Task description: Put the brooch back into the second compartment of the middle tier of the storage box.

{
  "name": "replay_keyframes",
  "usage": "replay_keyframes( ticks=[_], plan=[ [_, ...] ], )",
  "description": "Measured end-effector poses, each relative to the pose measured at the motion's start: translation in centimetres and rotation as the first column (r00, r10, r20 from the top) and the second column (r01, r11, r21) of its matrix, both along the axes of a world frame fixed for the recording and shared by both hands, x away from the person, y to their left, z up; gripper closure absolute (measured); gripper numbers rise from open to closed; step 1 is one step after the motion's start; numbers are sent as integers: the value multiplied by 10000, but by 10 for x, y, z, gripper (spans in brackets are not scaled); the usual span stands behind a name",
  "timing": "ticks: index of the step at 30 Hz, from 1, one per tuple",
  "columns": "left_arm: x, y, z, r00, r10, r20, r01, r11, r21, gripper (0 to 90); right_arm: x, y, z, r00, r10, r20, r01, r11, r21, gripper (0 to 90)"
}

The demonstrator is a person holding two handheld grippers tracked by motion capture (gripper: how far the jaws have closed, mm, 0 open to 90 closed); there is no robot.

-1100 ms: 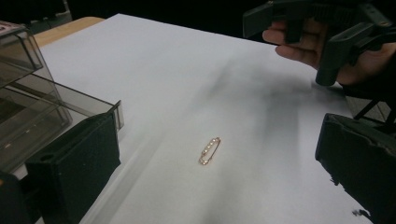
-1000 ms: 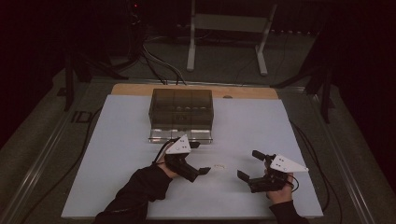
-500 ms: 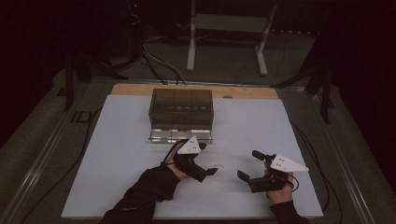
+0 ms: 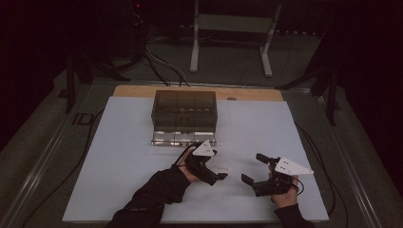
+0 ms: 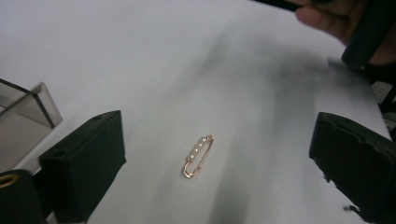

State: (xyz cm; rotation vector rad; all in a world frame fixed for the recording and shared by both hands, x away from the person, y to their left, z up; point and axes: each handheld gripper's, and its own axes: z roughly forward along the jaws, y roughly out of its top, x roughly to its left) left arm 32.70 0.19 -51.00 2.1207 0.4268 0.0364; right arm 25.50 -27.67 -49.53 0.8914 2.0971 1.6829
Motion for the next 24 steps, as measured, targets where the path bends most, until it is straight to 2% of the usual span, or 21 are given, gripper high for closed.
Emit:
replay_keyframes(
  ticks=[2,5,8,14,19,24],
  plan=[
    [-1,-2,-2,9999,-55,102,51,9995,321,81,0,0,1,10000,-34,38,34,10000,70,0],
    [-2,-4,-5,9995,-188,270,168,9973,710,156,0,0,0,10000,17,-16,-17,10000,35,0],
    [-3,-8,-8,9993,-308,231,285,9950,961,172,-1,0,1,10000,15,10,-15,10000,45,0],
    [-2,-13,-12,9991,-7,435,-58,9889,1484,345,-1,1,1,10000,25,0,-25,10000,29,0],
    [2,-14,-12,9993,27,368,-75,9913,1317,468,-1,1,1,10000,28,-18,-28,10000,27,0],
    [5,-19,-13,9987,-65,501,-8,9894,1452,568,0,1,0,10000,50,-32,-51,10000,-22,0]
  ],
)
